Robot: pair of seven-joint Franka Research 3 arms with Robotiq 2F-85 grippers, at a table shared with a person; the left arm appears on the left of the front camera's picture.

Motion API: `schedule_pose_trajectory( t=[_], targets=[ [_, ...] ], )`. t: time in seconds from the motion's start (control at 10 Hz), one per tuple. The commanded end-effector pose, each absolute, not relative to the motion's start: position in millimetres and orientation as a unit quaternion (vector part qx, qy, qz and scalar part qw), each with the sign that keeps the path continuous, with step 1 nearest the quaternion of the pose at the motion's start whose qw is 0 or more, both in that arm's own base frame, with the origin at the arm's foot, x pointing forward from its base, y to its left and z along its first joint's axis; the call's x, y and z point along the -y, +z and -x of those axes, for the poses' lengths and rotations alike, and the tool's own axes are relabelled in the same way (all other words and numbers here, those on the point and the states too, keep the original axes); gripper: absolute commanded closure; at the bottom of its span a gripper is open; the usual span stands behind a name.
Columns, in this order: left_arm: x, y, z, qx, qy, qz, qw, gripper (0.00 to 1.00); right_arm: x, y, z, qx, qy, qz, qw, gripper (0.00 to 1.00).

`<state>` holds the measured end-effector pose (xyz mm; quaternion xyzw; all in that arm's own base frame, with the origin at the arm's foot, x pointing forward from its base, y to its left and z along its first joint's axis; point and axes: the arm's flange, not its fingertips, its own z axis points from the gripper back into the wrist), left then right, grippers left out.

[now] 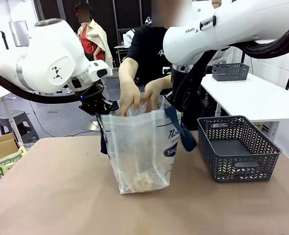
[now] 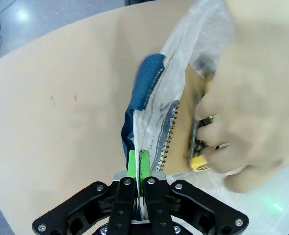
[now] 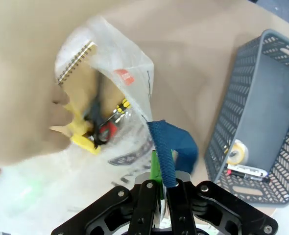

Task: Transfer purchased items from the store into the shopping bag.
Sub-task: Move the Reusable shopping bag to the right side of the table.

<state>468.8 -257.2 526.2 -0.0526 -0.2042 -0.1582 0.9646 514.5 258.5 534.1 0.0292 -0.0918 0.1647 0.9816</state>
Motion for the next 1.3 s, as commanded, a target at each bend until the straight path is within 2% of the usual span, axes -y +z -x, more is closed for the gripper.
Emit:
schedule_pose_trajectory(
  t=[0.0,1.2],
  targets=[
    [255.7,527.1,-468.1,0.206,-0.149,0.051,0.966,1.0,-257.4,535.4,-515.1,0.092,0.158,-0.029,0.983,1.0],
    [255.7,527.1,-468.1,0.206,-0.149,0.051,0.966,1.0,-257.4,535.4,-515.1,0.092,0.158,-0.029,0.983,1.0]
  ],
)
